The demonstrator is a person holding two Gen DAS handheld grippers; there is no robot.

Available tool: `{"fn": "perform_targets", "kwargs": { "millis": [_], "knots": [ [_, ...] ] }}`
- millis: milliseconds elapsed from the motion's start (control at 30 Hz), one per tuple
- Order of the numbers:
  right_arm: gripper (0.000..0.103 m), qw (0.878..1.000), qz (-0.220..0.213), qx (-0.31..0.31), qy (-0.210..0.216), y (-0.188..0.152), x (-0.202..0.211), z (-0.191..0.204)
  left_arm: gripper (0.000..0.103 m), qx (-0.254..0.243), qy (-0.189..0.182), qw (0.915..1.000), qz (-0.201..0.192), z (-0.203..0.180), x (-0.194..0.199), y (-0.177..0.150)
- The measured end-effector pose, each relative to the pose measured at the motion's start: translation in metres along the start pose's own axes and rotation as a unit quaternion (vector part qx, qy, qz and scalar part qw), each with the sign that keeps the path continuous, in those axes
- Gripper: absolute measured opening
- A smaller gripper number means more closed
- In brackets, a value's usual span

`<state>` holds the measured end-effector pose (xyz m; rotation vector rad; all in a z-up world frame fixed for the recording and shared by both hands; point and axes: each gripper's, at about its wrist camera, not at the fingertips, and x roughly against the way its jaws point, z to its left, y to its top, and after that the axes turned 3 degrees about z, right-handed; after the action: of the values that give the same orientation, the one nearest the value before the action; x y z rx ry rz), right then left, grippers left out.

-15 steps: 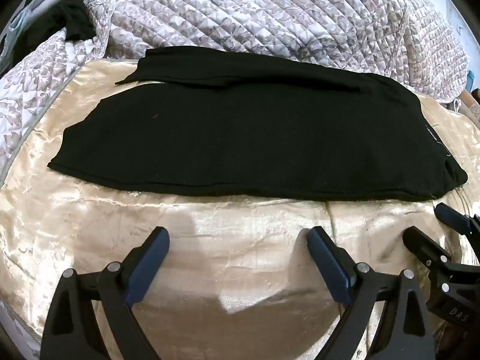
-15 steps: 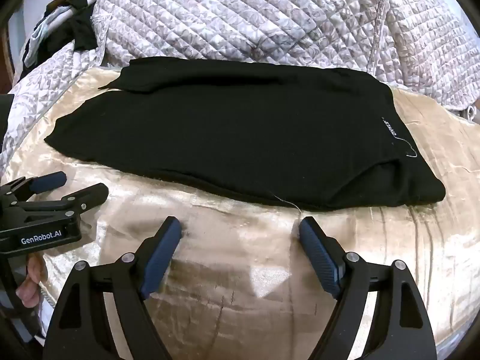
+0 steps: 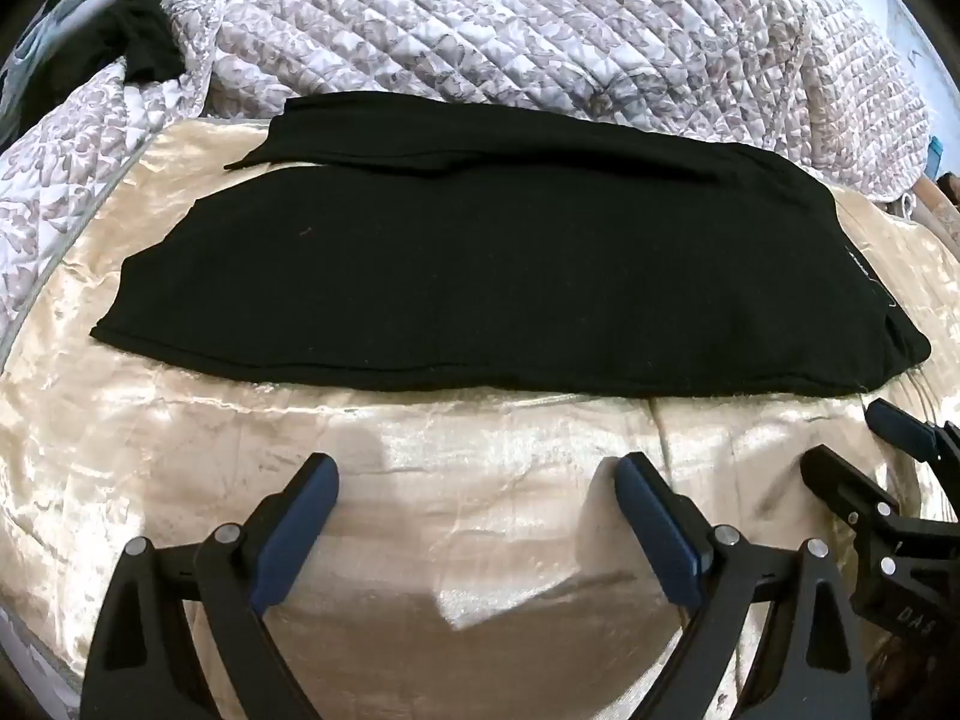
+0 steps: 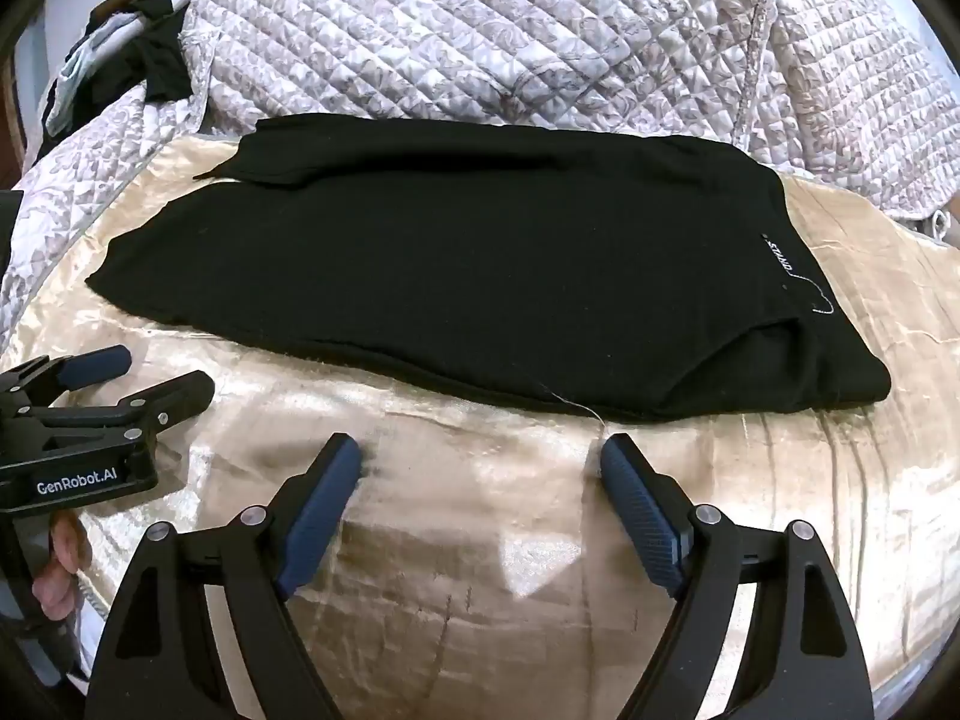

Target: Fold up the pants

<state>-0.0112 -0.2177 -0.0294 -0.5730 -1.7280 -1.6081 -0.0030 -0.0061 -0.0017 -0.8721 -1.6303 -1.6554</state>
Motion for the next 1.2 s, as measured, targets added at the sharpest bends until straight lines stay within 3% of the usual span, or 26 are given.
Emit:
{"fn": "perform_targets", "kwargs": {
  "millis": [1200],
  "knots": [
    [0.083, 1.000, 0.003, 0.003, -0.002, -0.0003, -0.0037, -0.0019, 0.096, 0.002, -0.005, 1.0000, 0.002, 0.0044, -0.0001, 0.0015]
  ]
}}
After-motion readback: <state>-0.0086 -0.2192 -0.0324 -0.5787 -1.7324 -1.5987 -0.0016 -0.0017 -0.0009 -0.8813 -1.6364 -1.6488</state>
